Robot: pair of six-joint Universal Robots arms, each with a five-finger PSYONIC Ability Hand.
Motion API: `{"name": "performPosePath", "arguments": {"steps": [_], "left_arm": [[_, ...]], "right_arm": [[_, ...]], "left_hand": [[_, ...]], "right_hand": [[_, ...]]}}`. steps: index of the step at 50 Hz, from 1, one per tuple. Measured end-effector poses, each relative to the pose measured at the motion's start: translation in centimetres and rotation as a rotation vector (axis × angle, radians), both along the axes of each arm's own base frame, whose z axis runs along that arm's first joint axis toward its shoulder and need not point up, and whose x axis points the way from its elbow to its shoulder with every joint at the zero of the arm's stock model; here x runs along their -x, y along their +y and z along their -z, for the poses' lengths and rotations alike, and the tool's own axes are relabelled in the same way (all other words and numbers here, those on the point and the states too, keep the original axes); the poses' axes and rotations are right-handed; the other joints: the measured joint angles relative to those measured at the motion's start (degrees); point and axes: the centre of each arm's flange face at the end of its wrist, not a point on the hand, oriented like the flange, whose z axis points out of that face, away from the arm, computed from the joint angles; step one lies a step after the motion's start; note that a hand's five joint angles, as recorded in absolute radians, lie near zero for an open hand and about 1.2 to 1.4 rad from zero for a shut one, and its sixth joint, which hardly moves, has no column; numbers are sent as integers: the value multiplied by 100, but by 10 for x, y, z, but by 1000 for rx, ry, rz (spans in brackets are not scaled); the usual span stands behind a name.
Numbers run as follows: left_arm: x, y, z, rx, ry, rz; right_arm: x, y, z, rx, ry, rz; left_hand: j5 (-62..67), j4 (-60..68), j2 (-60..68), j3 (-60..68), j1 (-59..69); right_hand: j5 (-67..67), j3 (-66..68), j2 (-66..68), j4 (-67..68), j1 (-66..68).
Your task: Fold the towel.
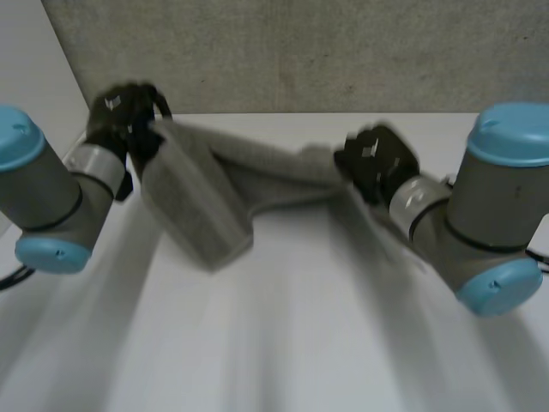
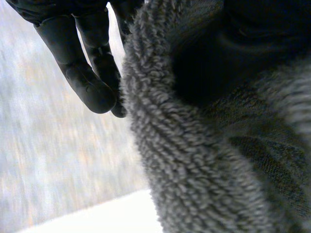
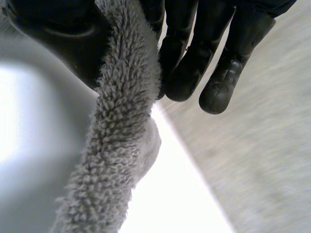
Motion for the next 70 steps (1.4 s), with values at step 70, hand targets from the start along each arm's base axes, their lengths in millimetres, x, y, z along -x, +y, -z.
{"name": "performPosePath", "arguments": {"steps": [70], "left_arm": [[-31,146,-23,-141,-280,74]], "right_arm": [[41,53,63,-56,81,104]], "left_hand": [[-6157,-6601,-6051,-6714,-5827]], "right_hand": [[-6118,-6181,-6052,-6100,-6036]]}}
